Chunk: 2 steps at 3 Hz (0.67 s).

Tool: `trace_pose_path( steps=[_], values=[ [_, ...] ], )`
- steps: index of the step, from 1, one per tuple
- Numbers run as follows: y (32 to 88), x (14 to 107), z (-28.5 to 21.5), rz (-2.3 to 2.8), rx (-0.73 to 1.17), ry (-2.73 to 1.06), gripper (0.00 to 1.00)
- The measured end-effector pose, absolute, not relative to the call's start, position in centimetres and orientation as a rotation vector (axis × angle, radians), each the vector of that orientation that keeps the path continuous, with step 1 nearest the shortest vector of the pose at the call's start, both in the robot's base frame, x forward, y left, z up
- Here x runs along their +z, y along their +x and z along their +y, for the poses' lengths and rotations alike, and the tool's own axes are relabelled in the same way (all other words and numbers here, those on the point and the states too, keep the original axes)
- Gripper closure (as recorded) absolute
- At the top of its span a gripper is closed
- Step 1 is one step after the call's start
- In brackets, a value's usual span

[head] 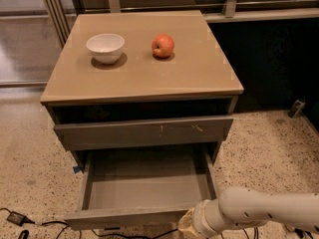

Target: Close middle drawer

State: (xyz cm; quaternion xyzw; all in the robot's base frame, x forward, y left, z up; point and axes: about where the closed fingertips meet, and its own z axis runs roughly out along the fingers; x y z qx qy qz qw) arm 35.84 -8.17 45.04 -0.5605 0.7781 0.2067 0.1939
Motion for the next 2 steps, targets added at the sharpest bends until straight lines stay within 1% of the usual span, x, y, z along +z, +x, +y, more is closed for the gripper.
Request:
trace_pose_path(
  steps=[1, 2],
  values=[
    [35.93, 41.79, -8.15, 2.195, 0.571, -1.531, 1.0],
    [35.99, 41.38, -8.07, 2.196, 0.57, -1.521, 0.83]
  ],
)
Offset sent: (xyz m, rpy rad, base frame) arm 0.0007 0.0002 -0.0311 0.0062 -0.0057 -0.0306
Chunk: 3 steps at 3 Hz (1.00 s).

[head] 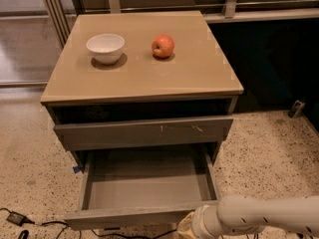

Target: Close middle drawer

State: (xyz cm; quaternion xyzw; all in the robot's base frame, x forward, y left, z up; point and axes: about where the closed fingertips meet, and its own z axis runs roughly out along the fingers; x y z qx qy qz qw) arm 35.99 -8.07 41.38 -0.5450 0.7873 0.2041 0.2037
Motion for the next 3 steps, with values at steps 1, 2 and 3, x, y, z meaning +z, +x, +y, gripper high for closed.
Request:
trace_pose_path(
  steps=[1, 2, 3],
  values=[
    [36.0, 41.4, -8.1, 2.196, 0.57, -1.521, 0.59],
    [36.0, 41.4, -8.1, 2.196, 0.57, -1.521, 0.36],
    [37.0, 41.4, -7.7, 2.166, 0.564, -1.509, 0.13]
  ],
)
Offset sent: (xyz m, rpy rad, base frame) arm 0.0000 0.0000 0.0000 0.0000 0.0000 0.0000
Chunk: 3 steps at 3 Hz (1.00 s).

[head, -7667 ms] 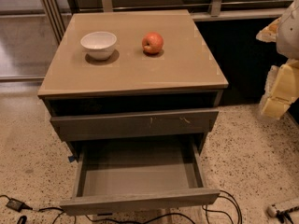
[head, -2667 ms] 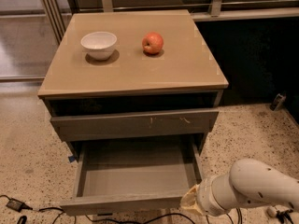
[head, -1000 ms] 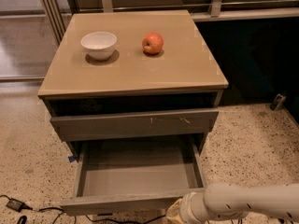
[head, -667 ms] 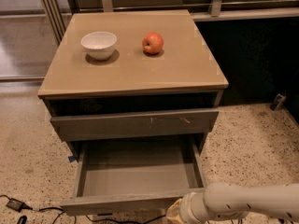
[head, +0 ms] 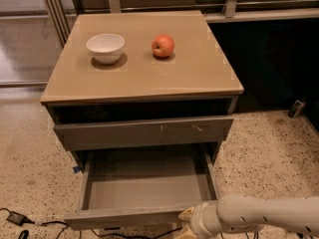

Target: Close middle drawer

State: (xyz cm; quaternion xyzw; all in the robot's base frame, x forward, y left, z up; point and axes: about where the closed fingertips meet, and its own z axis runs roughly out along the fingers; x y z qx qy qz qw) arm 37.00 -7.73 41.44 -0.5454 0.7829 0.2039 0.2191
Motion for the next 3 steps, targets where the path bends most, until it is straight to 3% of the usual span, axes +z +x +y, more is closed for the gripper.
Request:
trace_pose_path(
  steps=[1, 3],
  values=[
    [38.8, 40.9, -6.9, 2.131, 0.558, -1.511, 0.0],
    [46.7, 40.1, -5.1, 2.05, 0.51, -1.548, 0.42]
  ],
)
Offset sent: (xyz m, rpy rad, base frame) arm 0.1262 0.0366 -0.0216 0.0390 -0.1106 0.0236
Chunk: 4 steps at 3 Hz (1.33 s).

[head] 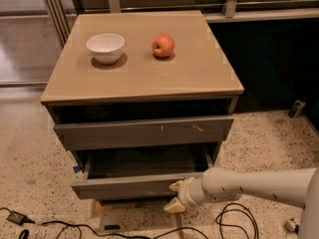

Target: Close middle drawer

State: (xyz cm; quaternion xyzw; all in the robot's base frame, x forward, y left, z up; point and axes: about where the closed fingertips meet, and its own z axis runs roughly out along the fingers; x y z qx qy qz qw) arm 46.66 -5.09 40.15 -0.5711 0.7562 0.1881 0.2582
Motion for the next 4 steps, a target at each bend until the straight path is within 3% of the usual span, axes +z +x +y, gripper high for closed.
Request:
trace_pose_path(
  steps=[1, 2, 3, 4],
  values=[
    [52.0, 40.9, -4.9, 1.997, 0.42, -1.581, 0.73],
    [53.0, 41.1, -5.1, 1.99, 0.393, -1.581, 0.96],
    [53.0, 41.1, -5.1, 1.99, 0.393, -1.581, 0.0],
    [52.4, 41.3, -4.7, 1.98, 0.409, -1.597, 0.0]
  ],
)
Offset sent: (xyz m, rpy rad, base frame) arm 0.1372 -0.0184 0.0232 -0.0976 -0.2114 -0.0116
